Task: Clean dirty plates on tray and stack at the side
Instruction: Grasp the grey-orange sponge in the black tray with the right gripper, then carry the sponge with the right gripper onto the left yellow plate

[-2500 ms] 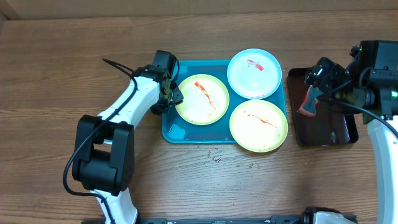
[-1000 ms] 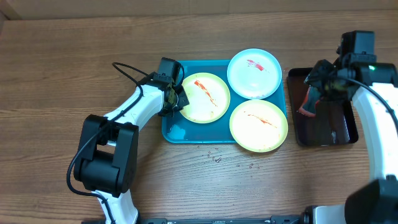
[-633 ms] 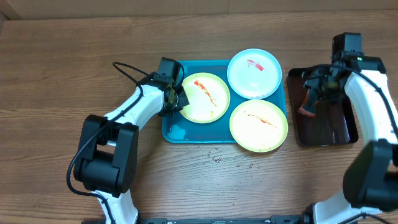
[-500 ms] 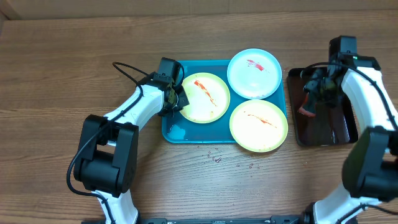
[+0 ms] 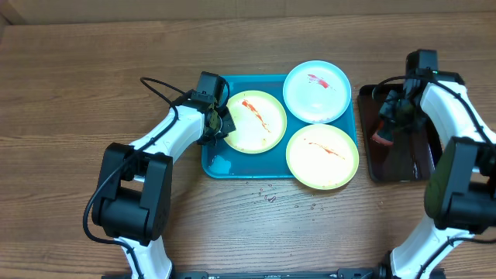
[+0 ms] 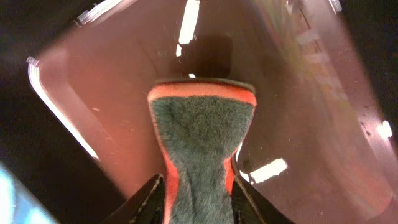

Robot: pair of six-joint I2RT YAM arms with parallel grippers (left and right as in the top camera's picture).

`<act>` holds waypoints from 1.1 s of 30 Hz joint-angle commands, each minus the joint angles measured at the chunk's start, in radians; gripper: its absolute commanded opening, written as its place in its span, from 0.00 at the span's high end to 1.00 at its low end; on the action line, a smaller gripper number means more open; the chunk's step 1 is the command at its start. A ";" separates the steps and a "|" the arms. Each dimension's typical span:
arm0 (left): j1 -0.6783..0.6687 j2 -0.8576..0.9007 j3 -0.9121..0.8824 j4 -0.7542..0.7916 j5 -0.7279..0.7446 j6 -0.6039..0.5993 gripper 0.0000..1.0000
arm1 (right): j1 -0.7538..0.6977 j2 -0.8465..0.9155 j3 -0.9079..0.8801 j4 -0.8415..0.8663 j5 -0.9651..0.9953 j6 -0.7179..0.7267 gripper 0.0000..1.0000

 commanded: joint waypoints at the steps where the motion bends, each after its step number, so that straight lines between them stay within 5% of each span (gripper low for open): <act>1: 0.008 0.006 -0.024 -0.010 -0.065 0.019 0.96 | -0.005 0.031 0.001 0.006 0.015 -0.006 0.66; 7: 0.008 0.006 -0.024 -0.011 -0.064 0.019 0.96 | -0.005 0.082 0.001 0.011 0.015 -0.005 0.70; 13: 0.008 0.006 -0.024 -0.011 -0.065 0.019 0.96 | -0.005 0.112 0.001 0.012 0.015 -0.005 0.96; 33: 0.015 0.006 -0.023 -0.013 -0.013 0.096 0.96 | 0.002 -0.111 0.217 -0.185 -0.196 -0.134 0.96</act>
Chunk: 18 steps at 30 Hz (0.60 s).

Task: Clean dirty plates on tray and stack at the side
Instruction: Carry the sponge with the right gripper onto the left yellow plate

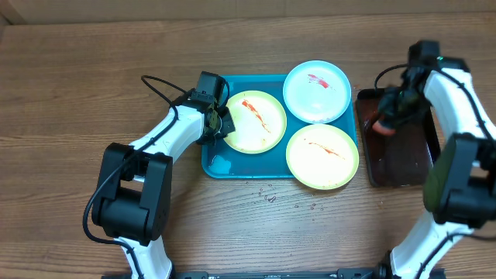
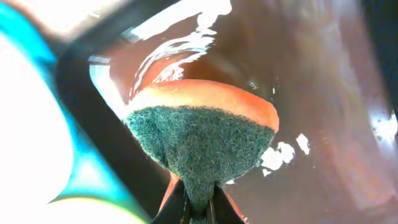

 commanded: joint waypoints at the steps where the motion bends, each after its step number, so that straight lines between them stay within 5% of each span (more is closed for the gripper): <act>1: 0.016 0.006 -0.023 -0.011 -0.008 0.052 0.96 | 0.006 -0.132 0.051 0.000 -0.115 -0.069 0.96; 6: 0.055 0.006 -0.023 0.001 0.098 0.090 0.96 | 0.085 -0.153 0.050 0.003 -0.335 -0.132 0.96; 18: 0.113 0.006 -0.023 0.018 0.229 0.093 0.96 | 0.412 -0.132 0.029 0.190 -0.307 0.031 0.96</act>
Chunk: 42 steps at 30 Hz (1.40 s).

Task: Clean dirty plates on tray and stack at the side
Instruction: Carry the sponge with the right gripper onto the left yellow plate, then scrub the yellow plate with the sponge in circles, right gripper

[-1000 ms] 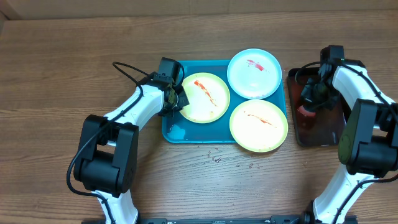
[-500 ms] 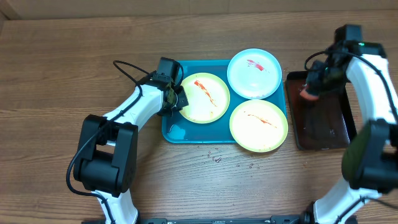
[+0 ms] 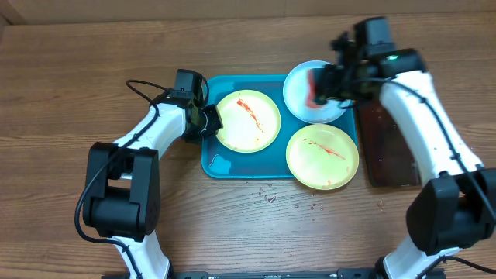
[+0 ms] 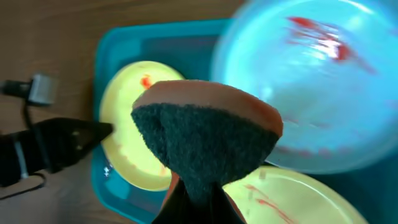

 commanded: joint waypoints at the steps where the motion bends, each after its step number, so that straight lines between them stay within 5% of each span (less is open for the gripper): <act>1: 0.000 0.005 -0.013 0.006 0.049 0.019 0.96 | 0.062 0.025 -0.006 0.035 0.018 0.085 0.96; 20: -0.005 0.005 -0.013 -0.020 0.063 0.027 0.96 | 0.282 0.269 -0.013 0.109 0.252 0.462 0.96; 32: -0.005 0.005 -0.013 -0.027 0.063 0.027 0.96 | 0.324 0.383 -0.014 0.107 0.257 0.562 0.96; 42: -0.045 0.005 -0.013 -0.045 0.070 0.072 0.96 | 0.325 0.417 -0.014 0.317 0.146 0.561 0.96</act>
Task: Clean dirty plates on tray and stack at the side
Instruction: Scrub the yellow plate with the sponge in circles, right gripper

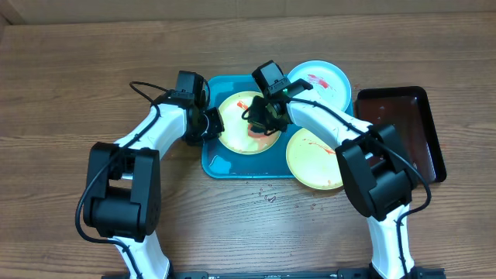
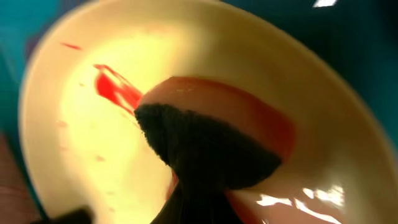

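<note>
Three dirty plates lie on the teal tray: a yellow plate at left with a red smear, a light blue plate at the back, and a second yellow plate in front. My right gripper is shut on an orange and dark green sponge, which is pressed onto the left yellow plate beside the smear. My left gripper pinches that plate's left rim at the tray's left edge.
A dark red tray stands on the wooden table to the right of the teal tray. A few small specks lie on the table in front of the teal tray.
My right gripper has moved with the sponge from above the light blue plate down onto the left yellow plate. The left gripper has stayed at that plate's rim.
At first my right gripper held the sponge in the dark red tray. Then the sponge was at that tray's left end. Later it hung over the light blue plate, and the left gripper and its yellow plate had shifted slightly left. Now the sponge rests on that yellow plate.
</note>
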Robot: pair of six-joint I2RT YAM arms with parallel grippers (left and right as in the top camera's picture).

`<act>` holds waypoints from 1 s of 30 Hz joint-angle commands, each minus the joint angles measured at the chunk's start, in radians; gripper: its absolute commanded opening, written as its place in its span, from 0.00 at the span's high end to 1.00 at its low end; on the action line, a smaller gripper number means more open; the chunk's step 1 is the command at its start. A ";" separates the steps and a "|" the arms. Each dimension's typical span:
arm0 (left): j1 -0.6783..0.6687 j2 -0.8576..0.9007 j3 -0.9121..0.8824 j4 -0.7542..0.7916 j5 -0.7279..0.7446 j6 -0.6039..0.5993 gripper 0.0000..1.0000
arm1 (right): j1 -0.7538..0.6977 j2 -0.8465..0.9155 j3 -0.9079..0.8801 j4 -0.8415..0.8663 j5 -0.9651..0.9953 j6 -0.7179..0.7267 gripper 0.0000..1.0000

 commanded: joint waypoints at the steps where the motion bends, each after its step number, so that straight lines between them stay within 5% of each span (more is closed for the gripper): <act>1: -0.035 0.005 -0.010 -0.007 0.034 0.043 0.96 | 0.002 0.053 -0.007 0.056 -0.066 0.010 0.96; 19: -0.035 0.005 -0.010 -0.008 0.035 0.063 0.96 | 0.002 0.076 0.003 0.163 -0.198 -0.181 0.96; 30: -0.035 0.005 -0.010 -0.008 0.035 0.076 0.96 | 0.003 0.076 0.005 0.040 -0.308 -0.337 0.96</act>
